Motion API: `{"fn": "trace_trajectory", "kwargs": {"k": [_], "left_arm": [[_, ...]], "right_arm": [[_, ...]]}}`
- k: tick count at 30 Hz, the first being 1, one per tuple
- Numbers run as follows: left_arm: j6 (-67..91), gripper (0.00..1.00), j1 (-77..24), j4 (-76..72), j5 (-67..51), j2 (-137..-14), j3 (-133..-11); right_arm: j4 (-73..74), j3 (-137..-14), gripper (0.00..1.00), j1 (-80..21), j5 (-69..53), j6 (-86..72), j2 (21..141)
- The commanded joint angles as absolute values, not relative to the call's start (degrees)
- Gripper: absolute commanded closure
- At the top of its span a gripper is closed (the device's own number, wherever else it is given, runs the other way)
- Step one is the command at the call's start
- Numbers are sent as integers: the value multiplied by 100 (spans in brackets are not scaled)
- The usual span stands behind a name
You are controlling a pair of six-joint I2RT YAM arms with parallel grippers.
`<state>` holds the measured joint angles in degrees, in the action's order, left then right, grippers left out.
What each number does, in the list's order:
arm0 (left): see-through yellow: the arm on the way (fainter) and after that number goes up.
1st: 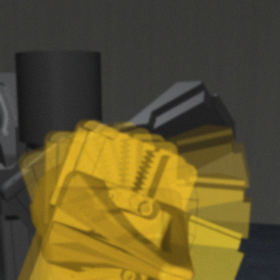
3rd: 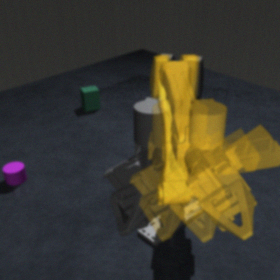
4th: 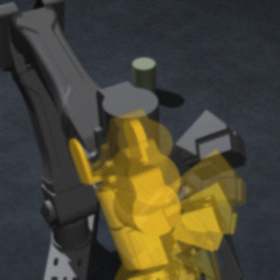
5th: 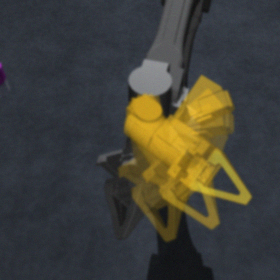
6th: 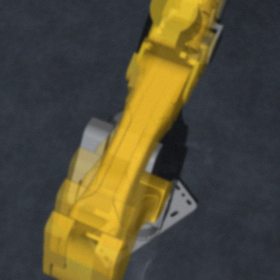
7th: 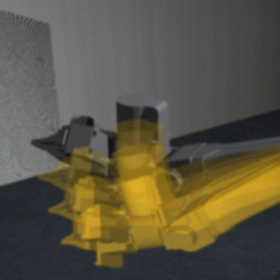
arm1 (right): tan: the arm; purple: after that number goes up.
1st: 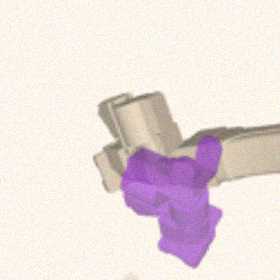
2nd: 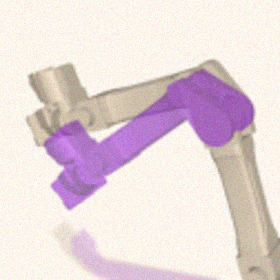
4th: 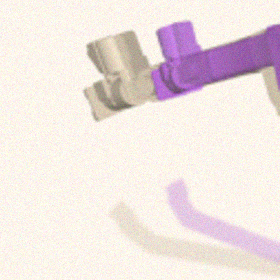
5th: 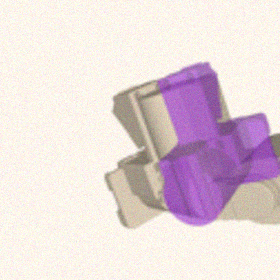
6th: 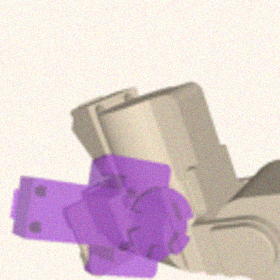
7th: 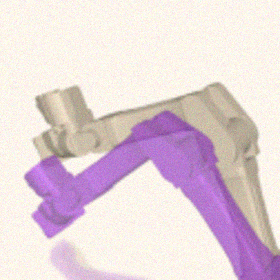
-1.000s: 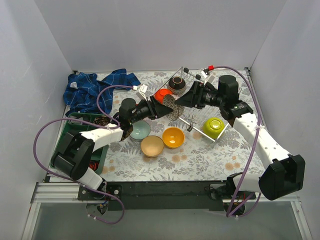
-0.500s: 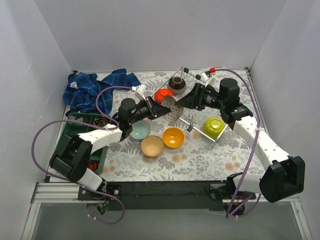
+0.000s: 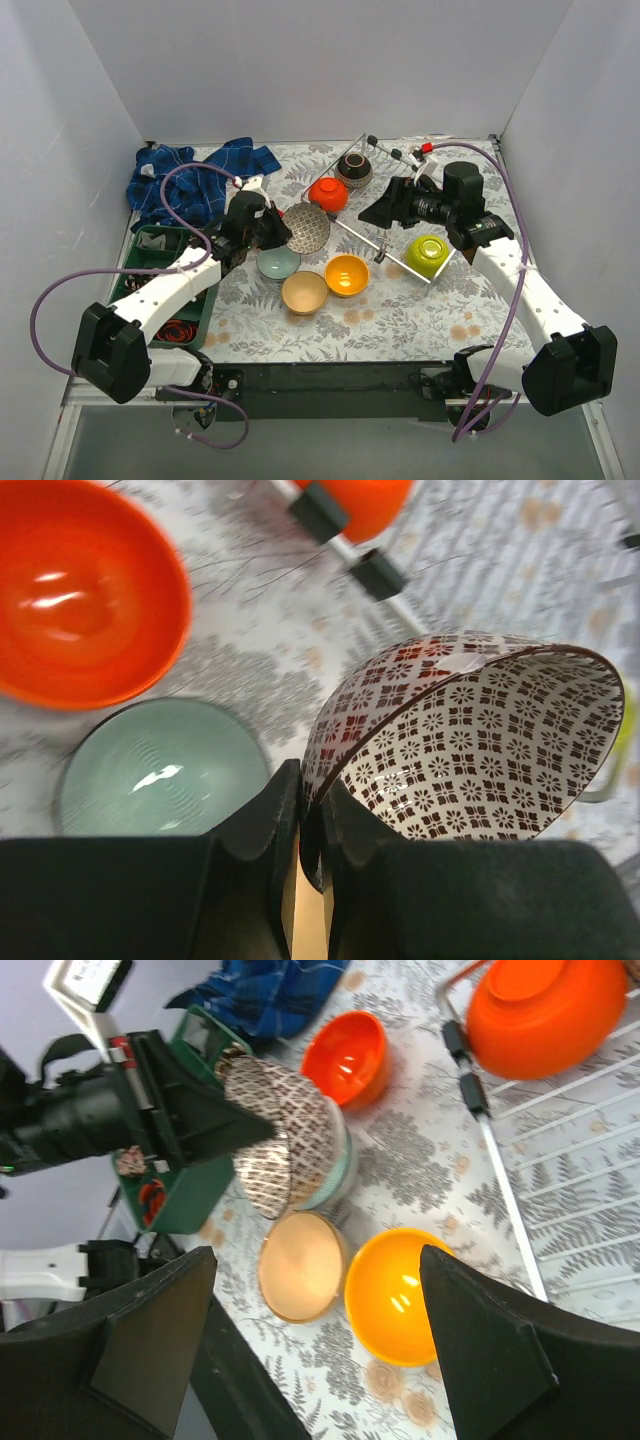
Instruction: Unload the bowls from the dish rack
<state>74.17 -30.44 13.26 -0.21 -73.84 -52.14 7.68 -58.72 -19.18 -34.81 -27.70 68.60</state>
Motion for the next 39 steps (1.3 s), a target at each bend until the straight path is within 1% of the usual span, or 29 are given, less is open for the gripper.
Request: {"fn": "trace_trajectory", "kwargs": {"k": [1, 5, 8, 14, 31, 33, 35, 36, 38, 39], "left_arm": [[6891, 100, -2892, 2855, 721, -7022, -5677], [6750, 100, -2760, 3601, 738, -7364, -5923], [6732, 100, -2698, 3892, 791, -7523, -6099], [6741, 100, -2567, 4069, 581, -7743, -6108], [6768, 100, -2479, 3674, 255, -8288, -5950], [6768, 97, -2461, 3612, 255, -8341, -5959], [6768, 91, -2435, 3612, 237, -8367, -5994], [6768, 83, -2443, 3630, 229, -8350, -6003], [6759, 76, -2426, 3665, 229, -8289, -6029], [6759, 70, -2426, 3665, 237, -8253, -6029]], "right_arm": [[1379, -6135, 9, -1898, -2927, -1988, 6794], [1626, -6187, 9, -1898, -2585, -1732, 6803], [1749, -6205, 9, -1898, -2461, -1626, 6777], [1828, -6117, 9, -1890, -2382, -1556, 6706], [1907, -5986, 9, -1898, -2250, -1389, 6671], [1925, -5959, 9, -1898, -2215, -1371, 6653], [1933, -5941, 9, -1898, -2206, -1362, 6645], [1942, -5933, 9, -1898, -2197, -1362, 6645], [1951, -5924, 9, -1898, -2171, -1354, 6653], [1951, -5933, 9, -1898, -2171, -1354, 6653]]}}
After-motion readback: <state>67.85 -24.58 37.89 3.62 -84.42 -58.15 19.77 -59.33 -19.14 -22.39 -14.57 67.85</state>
